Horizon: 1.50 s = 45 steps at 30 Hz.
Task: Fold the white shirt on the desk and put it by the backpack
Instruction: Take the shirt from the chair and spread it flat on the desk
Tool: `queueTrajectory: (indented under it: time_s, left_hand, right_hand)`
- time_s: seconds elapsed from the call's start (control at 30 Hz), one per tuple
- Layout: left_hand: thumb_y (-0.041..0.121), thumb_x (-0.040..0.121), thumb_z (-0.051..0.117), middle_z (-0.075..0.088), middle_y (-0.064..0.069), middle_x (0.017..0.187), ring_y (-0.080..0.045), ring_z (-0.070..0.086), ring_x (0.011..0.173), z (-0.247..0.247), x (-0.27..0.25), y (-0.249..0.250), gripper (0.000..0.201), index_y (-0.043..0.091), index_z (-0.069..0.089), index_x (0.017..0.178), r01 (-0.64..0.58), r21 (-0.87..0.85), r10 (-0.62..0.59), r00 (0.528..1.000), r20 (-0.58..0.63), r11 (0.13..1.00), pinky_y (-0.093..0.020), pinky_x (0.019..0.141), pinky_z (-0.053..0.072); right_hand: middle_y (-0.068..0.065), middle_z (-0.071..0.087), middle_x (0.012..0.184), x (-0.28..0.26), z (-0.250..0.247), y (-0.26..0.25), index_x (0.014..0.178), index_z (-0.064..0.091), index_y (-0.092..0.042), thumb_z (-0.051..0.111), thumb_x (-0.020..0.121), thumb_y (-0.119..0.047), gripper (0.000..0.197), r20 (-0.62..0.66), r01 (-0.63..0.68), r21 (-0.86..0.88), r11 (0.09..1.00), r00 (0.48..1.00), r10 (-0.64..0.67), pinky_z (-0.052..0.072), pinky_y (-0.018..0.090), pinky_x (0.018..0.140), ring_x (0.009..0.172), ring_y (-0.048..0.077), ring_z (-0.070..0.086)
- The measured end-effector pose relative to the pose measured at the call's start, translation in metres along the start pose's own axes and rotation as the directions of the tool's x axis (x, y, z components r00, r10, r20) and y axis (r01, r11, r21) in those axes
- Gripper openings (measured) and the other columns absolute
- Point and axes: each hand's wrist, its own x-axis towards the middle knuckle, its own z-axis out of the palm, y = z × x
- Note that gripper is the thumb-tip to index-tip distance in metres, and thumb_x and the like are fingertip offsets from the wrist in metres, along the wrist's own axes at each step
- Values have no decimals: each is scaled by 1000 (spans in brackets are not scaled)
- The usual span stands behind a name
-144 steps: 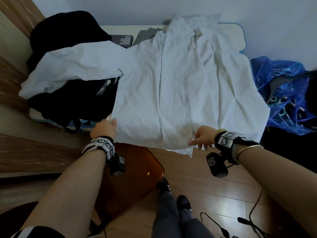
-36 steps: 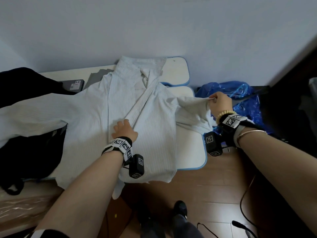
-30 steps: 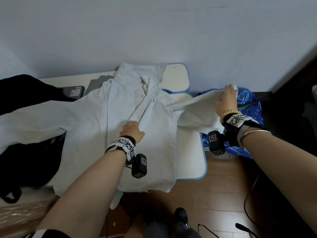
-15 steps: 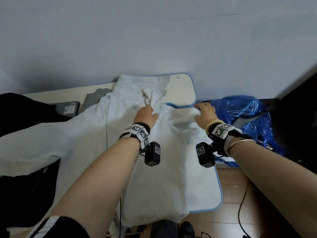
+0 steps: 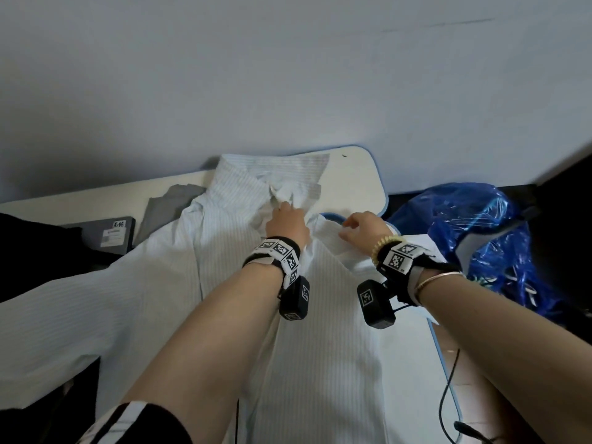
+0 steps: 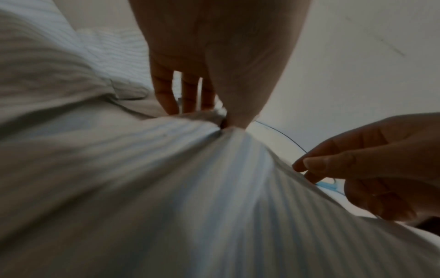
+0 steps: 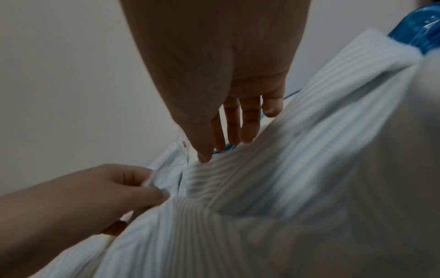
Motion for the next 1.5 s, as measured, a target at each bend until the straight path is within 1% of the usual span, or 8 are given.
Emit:
queueTrajectory:
  time_s: [0.23,0.43,0.67,0.77,0.87,1.03,1.23,1.5]
  left_hand:
    - [22,99,38,66,-17,96,-33,62,91,-23,3,-47,30,3,58,108,72,-483,-218,942,-254,873,-37,78,48]
    - [16,100,30,61,-19,117,-35,57,109,-32,3,-84,36,0,54,122,358,-416,-422,904,-70,836,-34,82,40]
    - [39,90,35,56,-6,70,-24,53,67,-24,13,-83,46,2,62,88,316,-409,-302,948,101,856,-30,64,43]
    - [42,97,27,60,-11,78,-30,60,79,-27,16,-84,50,5,56,83,254,-445,-310,949,-56,859,-37,77,49]
    - [18,98,34,65,-18,101,-34,61,95,-34,25,-95,29,5,47,120,217,-444,-332,922,-201,870,-39,78,45]
    - [17,96,40,62,-17,114,-34,61,96,-49,47,-103,58,22,18,149,123,-162,-154,969,-194,979,-37,71,43]
    - [28,99,39,55,-6,131,-30,57,111,-60,71,-103,48,24,28,145,-74,192,94,991,-98,979,-38,84,46]
    - [19,100,36,61,-22,115,-38,59,107,-74,95,-127,31,-1,49,119,180,3,-175,962,-210,984,-42,84,46]
  right_hand:
    - [10,60,107,17,21,-22,107,61,-10,63,81,-37,38,-72,24,3,1000,997,-24,40,27,75,96,27,58]
    - [15,66,101,24,17,-31,97,67,-8,53,88,-23,22,-71,17,-83,996,997,-23,44,31,74,95,32,61]
    - [28,59,117,43,-30,-3,110,54,3,44,94,-12,24,-322,-183,37,982,929,185,44,40,90,110,41,54]
    - [23,52,125,42,-29,-4,116,49,-1,44,88,-1,28,-318,-165,60,985,932,175,42,41,93,112,40,53]
    - [16,42,131,39,-19,-13,122,44,-5,46,87,-11,35,-316,-117,13,993,942,115,44,46,91,108,39,54]
    - [9,43,132,48,-7,-31,125,48,-13,51,86,-24,40,-330,-52,-44,998,943,35,43,43,92,107,33,55]
    - [2,59,127,66,12,-65,129,48,-20,47,87,-48,50,-216,61,-310,949,967,-133,27,43,100,125,27,39]
    - [7,67,103,82,8,-68,98,66,-15,47,93,-41,32,-195,25,-367,930,975,-103,29,42,91,111,30,43]
